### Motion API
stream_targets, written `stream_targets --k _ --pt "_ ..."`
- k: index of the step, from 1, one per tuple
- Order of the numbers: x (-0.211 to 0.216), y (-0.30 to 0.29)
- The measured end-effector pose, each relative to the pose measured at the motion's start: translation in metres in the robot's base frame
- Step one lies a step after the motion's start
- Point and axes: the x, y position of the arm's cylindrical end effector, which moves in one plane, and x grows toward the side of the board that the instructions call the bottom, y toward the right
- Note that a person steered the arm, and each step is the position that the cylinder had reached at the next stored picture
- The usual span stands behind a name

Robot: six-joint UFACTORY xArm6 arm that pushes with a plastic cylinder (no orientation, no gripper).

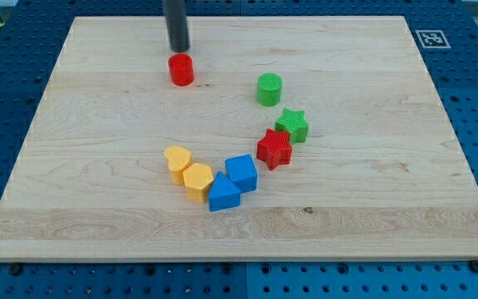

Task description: Move the red circle down a bit

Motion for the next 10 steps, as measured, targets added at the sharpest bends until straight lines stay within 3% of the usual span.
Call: stream_targets --k 1,3,6,7,10 --pt "0.004 -0.016" --pt "0.010 0.010" --pt "0.093 0.037" --pt "0.091 0.024" --pt "0.142 0.009"
